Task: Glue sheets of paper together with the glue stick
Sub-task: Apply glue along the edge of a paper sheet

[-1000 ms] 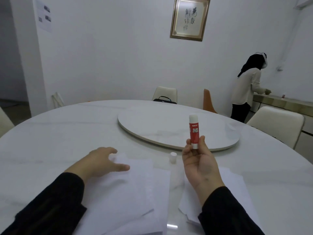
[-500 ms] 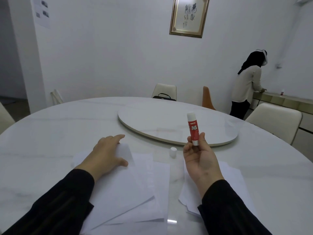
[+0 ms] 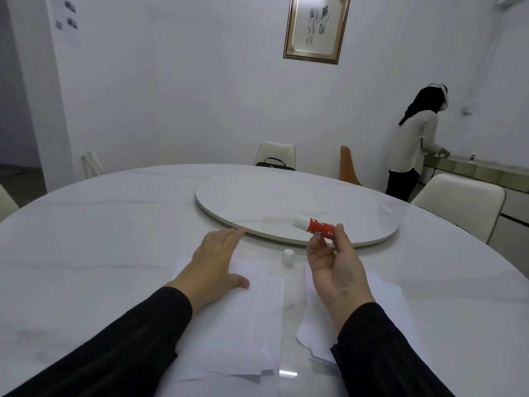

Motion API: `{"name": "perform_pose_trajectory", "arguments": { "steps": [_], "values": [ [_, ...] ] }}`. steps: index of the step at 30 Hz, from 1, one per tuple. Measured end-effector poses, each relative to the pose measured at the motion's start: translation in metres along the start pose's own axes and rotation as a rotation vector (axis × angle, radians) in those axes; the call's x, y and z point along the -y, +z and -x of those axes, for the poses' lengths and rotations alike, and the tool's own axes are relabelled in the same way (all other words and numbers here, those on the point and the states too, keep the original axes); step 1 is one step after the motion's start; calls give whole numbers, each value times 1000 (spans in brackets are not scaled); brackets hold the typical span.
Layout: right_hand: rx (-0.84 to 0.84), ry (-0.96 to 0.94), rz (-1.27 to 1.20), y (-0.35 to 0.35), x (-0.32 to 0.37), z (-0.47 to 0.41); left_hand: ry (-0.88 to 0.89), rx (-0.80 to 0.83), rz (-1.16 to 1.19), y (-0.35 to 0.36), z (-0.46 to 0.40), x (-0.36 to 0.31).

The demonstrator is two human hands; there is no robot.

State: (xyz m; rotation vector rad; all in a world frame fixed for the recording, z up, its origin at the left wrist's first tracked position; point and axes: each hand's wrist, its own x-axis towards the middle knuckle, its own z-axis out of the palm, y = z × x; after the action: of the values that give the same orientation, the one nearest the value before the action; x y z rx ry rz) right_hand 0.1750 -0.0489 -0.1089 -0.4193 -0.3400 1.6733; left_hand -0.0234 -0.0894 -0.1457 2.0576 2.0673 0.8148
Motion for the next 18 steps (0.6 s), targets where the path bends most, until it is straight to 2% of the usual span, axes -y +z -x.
{"name": "perform_pose_trajectory", "arguments": {
  "steps": [3,6,9,18],
  "values": [
    [72,-24,302,0,-15,3,-27,145,-49,-3,8,14],
    [157,-173,759,1,-22,7,31,345,-86,3,12,11],
    [211,-286,1145,-4,-29,4,59,381,-214,6,11,2],
    [317,-310,1548,-8,-44,-9,49,387,-313,7,18,-10]
  ]
}}
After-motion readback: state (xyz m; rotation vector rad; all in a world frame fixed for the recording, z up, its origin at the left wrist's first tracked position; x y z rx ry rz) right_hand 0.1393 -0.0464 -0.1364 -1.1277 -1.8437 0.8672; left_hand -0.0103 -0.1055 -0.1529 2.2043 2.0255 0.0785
